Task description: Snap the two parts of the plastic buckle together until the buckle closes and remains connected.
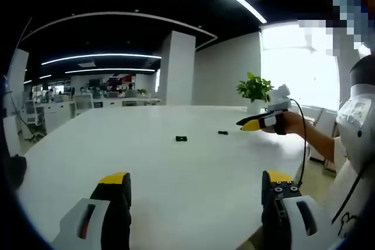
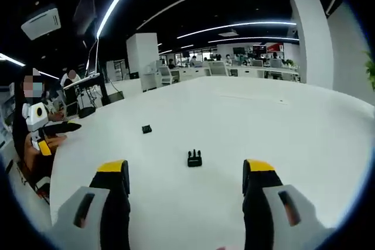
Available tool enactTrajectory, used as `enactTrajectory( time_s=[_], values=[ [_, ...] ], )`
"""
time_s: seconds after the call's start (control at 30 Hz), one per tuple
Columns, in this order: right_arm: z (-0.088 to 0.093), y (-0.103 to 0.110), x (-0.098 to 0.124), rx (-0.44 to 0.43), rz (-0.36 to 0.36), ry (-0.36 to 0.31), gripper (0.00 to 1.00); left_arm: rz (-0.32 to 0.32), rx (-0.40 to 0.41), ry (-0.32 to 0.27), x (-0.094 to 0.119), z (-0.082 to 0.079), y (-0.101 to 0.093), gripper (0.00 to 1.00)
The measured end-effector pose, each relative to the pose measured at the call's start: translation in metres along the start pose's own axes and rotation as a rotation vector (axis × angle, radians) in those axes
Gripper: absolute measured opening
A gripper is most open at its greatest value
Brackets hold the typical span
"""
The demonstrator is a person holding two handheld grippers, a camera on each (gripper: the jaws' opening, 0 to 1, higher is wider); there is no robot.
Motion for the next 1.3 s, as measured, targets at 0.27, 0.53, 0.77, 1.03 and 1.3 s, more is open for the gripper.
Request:
enactTrajectory(
  time_s=[0.27, 0.53, 0.77, 1.03, 1.3],
  values=[
    [0.0, 0.002, -0.007, 0.004, 0.0, 0.017, 0.76, 0.005, 0.001, -0.007, 0.0, -0.001, -0.001, 0.94],
    [0.003, 0.001, -0.014, 0.029, 0.0, 0.043, 0.72, 0.005, 0.005, -0.004, 0.0, 0.0, -0.002, 0.94],
    [0.005, 0.001, -0.019, 0.022, -0.002, 0.057, 0.69, 0.006, 0.009, -0.001, 0.001, 0.002, -0.002, 0.94],
    [0.01, 0.001, -0.022, 0.042, -0.002, 0.078, 0.63, 0.01, 0.013, 0.002, 0.0, 0.003, -0.002, 0.93],
    [0.012, 0.0, -0.024, 0.058, -0.005, 0.085, 0.59, 0.017, 0.019, 0.0, -0.003, 0.005, -0.003, 0.93]
  ],
)
Point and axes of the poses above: the point that each gripper's makers call its tool centre point, and the gripper's own axes: x roughly backward along the fingers, y roughly to its left, z roughly out of its underside, the point moved 3 cm from there along x, roughly backward along the fingers, and after that the axes turned 15 degrees about z, right-handed, at the moved point
